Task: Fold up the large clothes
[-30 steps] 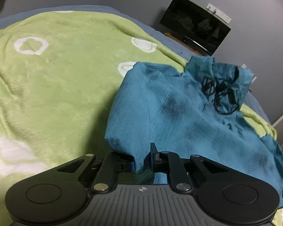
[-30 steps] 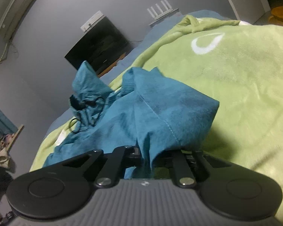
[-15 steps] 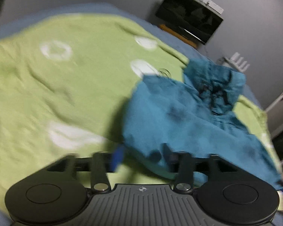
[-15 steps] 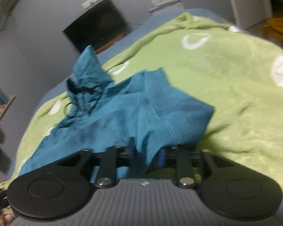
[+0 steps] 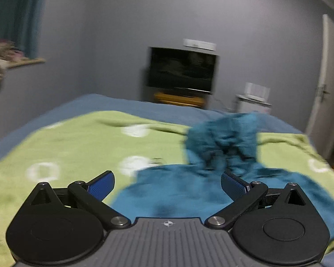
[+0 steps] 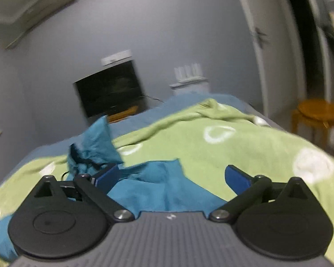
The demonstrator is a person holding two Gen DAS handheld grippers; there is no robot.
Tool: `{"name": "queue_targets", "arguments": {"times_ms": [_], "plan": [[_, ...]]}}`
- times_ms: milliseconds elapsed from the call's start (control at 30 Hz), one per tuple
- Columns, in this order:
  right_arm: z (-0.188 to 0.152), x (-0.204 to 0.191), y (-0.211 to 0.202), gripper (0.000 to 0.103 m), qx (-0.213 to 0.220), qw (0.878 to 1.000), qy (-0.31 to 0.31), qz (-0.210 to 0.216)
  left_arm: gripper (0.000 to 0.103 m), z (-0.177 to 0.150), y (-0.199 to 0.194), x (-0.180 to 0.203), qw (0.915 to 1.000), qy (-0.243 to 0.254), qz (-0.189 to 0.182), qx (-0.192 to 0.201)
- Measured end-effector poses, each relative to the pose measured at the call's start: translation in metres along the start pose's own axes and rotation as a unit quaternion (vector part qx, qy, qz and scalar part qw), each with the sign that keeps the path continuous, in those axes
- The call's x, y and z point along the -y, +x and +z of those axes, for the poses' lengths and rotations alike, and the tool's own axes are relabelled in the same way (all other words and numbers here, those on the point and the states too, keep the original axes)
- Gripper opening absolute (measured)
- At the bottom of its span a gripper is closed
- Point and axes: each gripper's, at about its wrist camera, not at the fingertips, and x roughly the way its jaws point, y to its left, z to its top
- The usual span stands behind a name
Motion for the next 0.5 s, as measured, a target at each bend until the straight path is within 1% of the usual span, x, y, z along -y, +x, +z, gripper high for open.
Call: {"name": "queue_targets", "arguments": {"times_ms": [33, 67, 100, 133, 233, 333, 367, 433, 467, 500], "plan": [[-0.001, -0.008, 0.008, 0.102, -0.013, 0.999, -0.02, 0.026, 0.103, 0.003, 0.01, 0.011, 0.9998, 0.003, -0.02, -0.002], [-0.003, -0.015, 0.015, 0.102, -0.023, 0.998, -0.035, 0.043, 0.103, 0.004, 0.02, 0.022, 0.9993, 0.009, -0.037, -0.004], [-0.005, -0.024, 0.025, 0.102, -0.034, 0.997, -0.048, 0.053, 0.103, 0.005, 0.032, 0.034, 0.9988, 0.017, -0.045, -0.008], [-0.009, -0.033, 0.04, 0.102, -0.054, 0.995, -0.065, 0.061, 0.103, 0.004, 0.044, 0.046, 0.9985, 0.023, -0.047, -0.015], [-0.021, -0.054, 0.075, 0.102, -0.088, 0.989, -0.092, 0.077, 0.103, -0.008, 0.087, 0.071, 0.9962, 0.042, -0.056, -0.051], [-0.036, -0.069, 0.111, 0.102, -0.12, 0.983, -0.109, 0.088, 0.102, -0.035, 0.121, 0.079, 0.9909, 0.063, -0.049, -0.108], [-0.043, -0.074, 0.126, 0.102, -0.145, 0.979, -0.112, 0.087, 0.101, -0.047, 0.132, 0.08, 0.987, 0.066, -0.046, -0.139], [-0.065, -0.073, 0.146, 0.102, -0.221, 0.966, -0.108, 0.078, 0.1, -0.074, 0.148, 0.073, 0.9764, 0.063, -0.046, -0.202], [-0.069, -0.069, 0.15, 0.102, -0.238, 0.963, -0.101, 0.073, 0.1, -0.09, 0.149, 0.071, 0.9725, 0.067, -0.045, -0.218], [-0.069, -0.065, 0.15, 0.102, -0.239, 0.965, -0.086, 0.069, 0.101, -0.104, 0.147, 0.07, 0.9704, 0.076, -0.045, -0.225]]}}
